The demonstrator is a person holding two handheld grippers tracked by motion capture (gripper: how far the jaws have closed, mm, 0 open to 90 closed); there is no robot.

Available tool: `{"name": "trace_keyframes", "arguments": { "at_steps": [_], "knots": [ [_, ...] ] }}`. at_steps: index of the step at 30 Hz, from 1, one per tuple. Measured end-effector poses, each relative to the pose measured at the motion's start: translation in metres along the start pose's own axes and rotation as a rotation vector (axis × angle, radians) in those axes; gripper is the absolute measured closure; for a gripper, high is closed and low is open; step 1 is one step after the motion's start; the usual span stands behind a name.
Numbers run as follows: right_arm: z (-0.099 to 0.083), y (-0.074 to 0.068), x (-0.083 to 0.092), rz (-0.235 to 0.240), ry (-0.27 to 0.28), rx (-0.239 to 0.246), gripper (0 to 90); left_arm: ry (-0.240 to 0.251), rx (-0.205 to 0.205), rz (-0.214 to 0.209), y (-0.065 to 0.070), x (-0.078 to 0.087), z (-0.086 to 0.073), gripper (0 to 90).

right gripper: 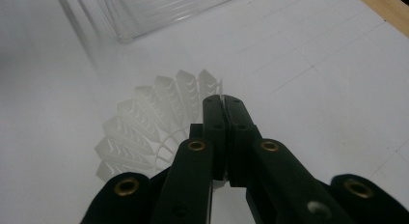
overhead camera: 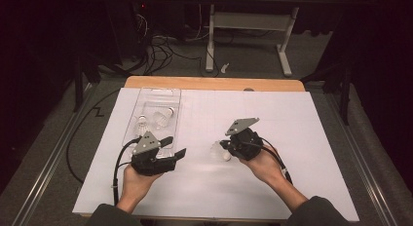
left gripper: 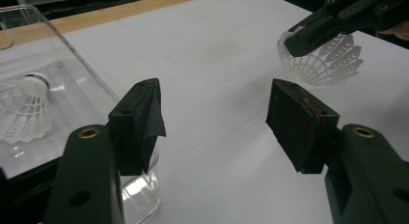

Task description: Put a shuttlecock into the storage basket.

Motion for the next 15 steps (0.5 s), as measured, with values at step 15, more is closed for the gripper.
{"name": "trace_keyframes", "arguments": {
  "at_steps": [15],
  "knots": [
    [0.0008,0.0008,0.0024,0.005,0.007,-0.008,90.0,-0.026,0.001,-0.035,0.0091,-0.0106,0.0079,38.7]
  ]
}}
Point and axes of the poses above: each handheld gripper's, and its own axes: x roughly backward along the jaws, z roughly out of its top, y roughly to its right, the point moved 5 cm from there along -x, roughly forward along the jaws, and after that the axes turned 14 degrees about x, right-handed, at the moved point
